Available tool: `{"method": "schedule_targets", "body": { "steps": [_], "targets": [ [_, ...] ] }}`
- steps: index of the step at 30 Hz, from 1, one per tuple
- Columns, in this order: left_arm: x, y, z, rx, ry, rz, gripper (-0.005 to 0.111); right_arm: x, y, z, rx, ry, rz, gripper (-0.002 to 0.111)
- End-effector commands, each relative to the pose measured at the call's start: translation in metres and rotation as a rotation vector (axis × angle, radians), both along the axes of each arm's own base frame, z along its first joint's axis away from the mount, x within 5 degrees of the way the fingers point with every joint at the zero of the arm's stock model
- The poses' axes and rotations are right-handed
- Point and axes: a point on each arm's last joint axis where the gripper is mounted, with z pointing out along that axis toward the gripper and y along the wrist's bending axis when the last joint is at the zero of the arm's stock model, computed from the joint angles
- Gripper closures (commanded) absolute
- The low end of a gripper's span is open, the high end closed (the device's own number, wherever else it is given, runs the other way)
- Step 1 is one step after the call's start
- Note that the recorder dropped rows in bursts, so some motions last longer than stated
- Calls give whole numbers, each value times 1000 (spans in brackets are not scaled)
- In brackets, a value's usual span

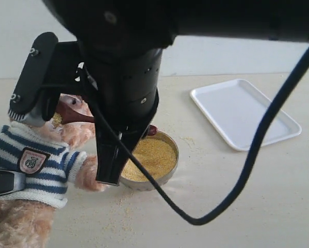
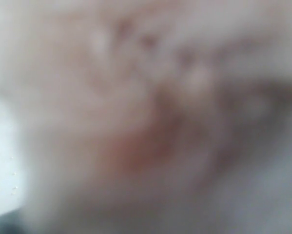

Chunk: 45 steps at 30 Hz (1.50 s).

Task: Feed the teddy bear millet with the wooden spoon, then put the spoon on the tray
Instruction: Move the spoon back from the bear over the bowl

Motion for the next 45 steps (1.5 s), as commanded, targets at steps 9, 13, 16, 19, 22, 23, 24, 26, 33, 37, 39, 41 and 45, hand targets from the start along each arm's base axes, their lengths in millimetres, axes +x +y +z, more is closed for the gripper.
{"method": "schedule_targets", "body": {
  "steps": [9,13,16,19,22,23,24,26,33,37,39,41,45],
  "targets": [
    [-1,-2,2,-21,-10,-3,102,-12,18,-2,-118,-281,14,107],
    [-1,-2,2,-21,-10,-3,102,-17,22,-1,-94,-323,-5,107],
    [-1,-2,2,-21,-10,-3,102,-19,20,-8,-135,-378,10,107],
    [-1,-2,2,-21,-10,-3,102,-20,16,-22,-179,-370,15,107],
    [-1,-2,2,-21,-10,-3,102,-22,14,-29,-188,-370,1,107],
    [-1,-2,2,-21,-10,-3,102,-22,13,-32,-195,-379,-1,107],
    [-1,-2,2,-21,-10,-3,102,-21,12,-33,-200,-386,-2,107],
    [-1,-2,2,-21,-10,-3,102,-22,10,-31,-196,-392,-5,107],
    [-1,-2,2,-21,-10,-3,102,-24,3,-19,-146,-386,-32,107],
    [-1,-2,2,-21,-10,-3,102,-28,-7,-16,-128,-354,-41,107],
    [-1,-2,2,-21,-10,-3,102,-34,-16,-12,-92,-298,-67,107],
    [-1,-2,2,-21,-10,-3,102,-39,-25,-10,-75,-262,-77,107],
    [-1,-2,2,-21,-10,-3,102,-43,-34,-1,-31,-238,-92,107]
  ]
}}
